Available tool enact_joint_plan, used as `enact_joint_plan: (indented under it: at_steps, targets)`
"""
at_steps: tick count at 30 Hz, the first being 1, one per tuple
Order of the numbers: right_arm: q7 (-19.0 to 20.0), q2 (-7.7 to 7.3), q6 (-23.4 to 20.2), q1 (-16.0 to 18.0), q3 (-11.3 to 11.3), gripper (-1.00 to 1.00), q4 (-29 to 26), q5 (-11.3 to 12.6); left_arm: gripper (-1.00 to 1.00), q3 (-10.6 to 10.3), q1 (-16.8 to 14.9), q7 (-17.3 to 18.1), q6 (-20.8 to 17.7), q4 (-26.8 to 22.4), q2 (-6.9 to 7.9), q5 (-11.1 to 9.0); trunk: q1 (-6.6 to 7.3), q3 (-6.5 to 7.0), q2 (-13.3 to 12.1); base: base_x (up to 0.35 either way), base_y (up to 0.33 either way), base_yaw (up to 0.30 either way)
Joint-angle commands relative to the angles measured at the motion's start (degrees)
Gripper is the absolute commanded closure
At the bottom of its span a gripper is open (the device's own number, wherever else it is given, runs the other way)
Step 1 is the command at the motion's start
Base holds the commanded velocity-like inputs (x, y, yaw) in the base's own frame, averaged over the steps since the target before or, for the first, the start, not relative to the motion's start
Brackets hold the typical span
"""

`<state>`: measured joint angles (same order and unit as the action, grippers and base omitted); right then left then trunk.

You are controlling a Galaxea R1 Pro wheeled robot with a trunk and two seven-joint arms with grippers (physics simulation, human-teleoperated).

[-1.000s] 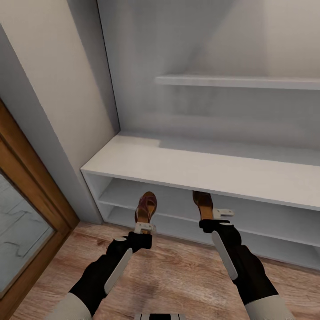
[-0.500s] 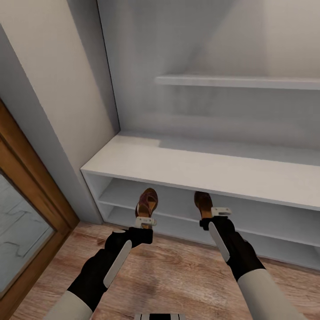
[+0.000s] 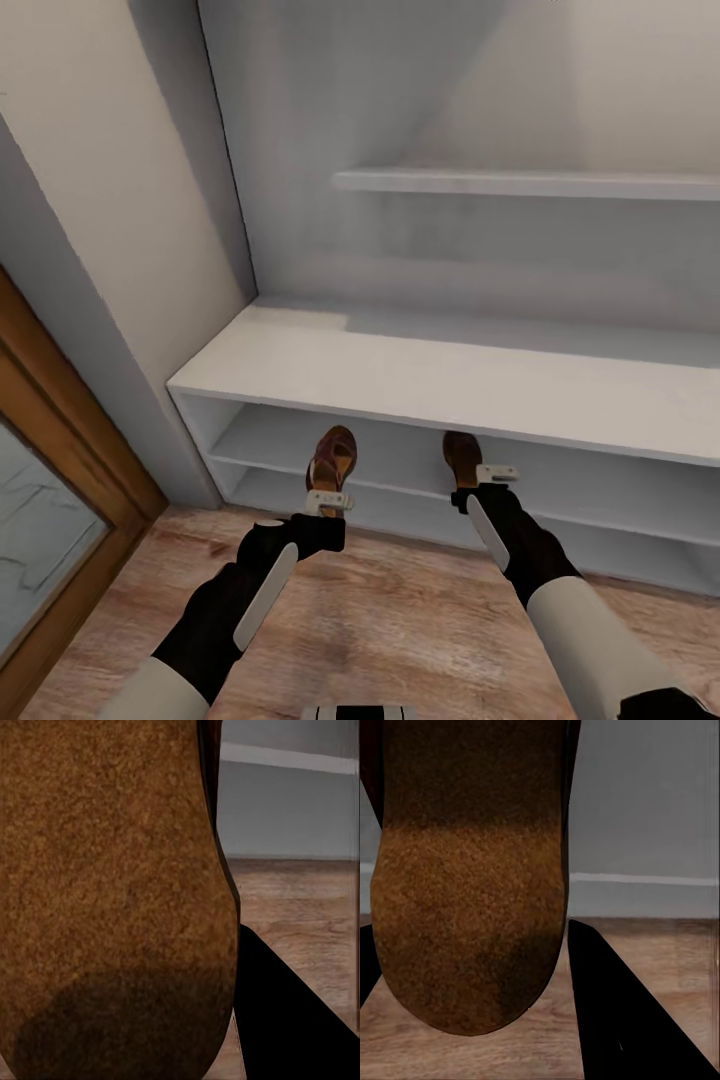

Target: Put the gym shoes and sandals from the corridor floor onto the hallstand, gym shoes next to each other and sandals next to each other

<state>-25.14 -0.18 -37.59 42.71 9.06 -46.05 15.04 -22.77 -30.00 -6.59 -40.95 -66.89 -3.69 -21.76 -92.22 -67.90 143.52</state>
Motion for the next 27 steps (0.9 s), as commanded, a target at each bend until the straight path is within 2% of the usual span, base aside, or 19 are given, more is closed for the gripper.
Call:
enact_joint_plan:
  at_steps: [1, 9, 16, 23, 27]
  targets:
    - [-0.13, 0.00, 0.12, 0.02, 0.00, 1.00, 0.06, 0.18, 1.00, 0.00, 0.01, 0.09, -0.01, 0.00, 0.00, 0.14, 0.00, 0.00, 0.00, 0.000, 0.000, -0.259]
    - [-0.17, 0.00, 0.23, 0.09, -0.01, 1.00, 0.25, 0.23, 1.00, 0.00, 0.16, 0.09, 0.11, 0.00, 0.00, 0.14, 0.00, 0.00, 0.00, 0.000, 0.000, -0.227]
    - [-0.17, 0.00, 0.24, 0.09, -0.01, 1.00, 0.26, 0.25, 1.00, 0.02, 0.37, 0.09, 0.14, -0.03, 0.00, 0.10, 0.00, 0.00, 0.00, 0.032, 0.008, -0.036]
    - [-0.17, -0.05, 0.19, 0.16, -0.13, 1.00, 0.26, 0.31, 1.00, 0.01, 0.45, 0.09, 0.12, -0.02, 0.00, 0.06, 0.00, 0.00, 0.00, 0.225, 0.103, -0.004]
    - [-0.17, -0.03, 0.16, 0.19, -1.51, 1.00, 0.59, 0.40, 1.00, -0.01, 0.46, 0.09, 0.16, -0.03, 0.00, 0.05, 0.00, 0.00, 0.00, 0.077, 0.036, -0.001]
